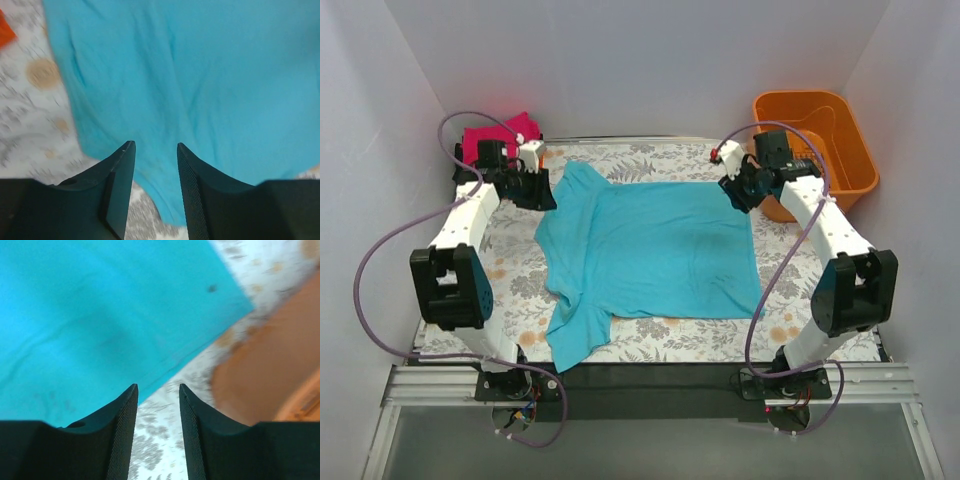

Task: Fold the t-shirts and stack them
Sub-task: Flatten the tshirt out

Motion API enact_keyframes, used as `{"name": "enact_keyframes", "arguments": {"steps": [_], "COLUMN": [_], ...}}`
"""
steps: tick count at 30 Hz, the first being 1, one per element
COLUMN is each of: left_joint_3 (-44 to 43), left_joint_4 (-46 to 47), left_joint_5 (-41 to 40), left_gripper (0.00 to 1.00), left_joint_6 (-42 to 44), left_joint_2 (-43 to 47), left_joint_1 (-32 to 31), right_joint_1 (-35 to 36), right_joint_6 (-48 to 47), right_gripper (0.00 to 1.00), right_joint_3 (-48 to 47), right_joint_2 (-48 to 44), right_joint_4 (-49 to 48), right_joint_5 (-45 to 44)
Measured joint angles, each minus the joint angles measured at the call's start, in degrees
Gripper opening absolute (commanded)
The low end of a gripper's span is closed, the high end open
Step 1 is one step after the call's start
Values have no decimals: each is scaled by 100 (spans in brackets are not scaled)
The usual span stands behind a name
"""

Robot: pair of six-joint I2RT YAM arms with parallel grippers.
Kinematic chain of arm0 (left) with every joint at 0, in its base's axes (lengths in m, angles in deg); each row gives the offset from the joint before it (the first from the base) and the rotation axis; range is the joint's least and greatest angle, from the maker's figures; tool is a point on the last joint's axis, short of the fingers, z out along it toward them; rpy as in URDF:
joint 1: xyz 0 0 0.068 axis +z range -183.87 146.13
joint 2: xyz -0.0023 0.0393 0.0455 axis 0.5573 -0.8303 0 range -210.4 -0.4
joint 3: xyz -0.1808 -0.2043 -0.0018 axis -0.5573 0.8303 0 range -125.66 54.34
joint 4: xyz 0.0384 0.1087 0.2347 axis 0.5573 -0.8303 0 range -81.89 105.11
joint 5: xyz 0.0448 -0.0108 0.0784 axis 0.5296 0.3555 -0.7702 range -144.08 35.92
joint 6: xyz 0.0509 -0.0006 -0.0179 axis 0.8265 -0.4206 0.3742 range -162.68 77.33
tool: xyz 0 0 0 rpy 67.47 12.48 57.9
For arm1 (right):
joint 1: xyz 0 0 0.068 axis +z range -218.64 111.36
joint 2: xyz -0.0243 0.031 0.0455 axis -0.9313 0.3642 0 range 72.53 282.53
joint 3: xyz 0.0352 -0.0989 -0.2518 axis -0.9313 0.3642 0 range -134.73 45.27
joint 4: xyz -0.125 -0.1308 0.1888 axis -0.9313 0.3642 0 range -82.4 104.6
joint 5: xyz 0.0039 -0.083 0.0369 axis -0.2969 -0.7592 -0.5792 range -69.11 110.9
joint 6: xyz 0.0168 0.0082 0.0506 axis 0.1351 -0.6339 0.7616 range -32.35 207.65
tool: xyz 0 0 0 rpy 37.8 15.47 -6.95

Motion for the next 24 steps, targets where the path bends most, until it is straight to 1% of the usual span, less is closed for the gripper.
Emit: {"name": "enact_keyframes", "arguments": {"steps": [2,4,8,13,19,24], "left_joint_3": [688,1432,2404,2868,3263,3462], "left_joint_4": [-269,-452,-699,-699,-354,-140], "left_joint_5": [109,98,-96,-511,-1064,-1322], "left_gripper": [36,35,33,33,30,29], "left_joint_6": [227,439,684,831,914,914], "left_joint_2": [588,1014,1143,1043,848,1049], "left_joint_1": [-13,-72,-205,-339,-402,-446], "right_joint_1": [81,140,136,133,133,133], "right_joint_6": [-35,-70,-90,-109,-179,-208], "right_gripper": [34,32,28,25,23,23], "right_joint_3": [461,999,1788,2225,2511,2726], "right_joint_2": [-299,-459,-463,-448,-175,59], "right_joint_4": [271,579,931,1143,1080,951], "right_joint_5": [160,264,310,302,216,20]}}
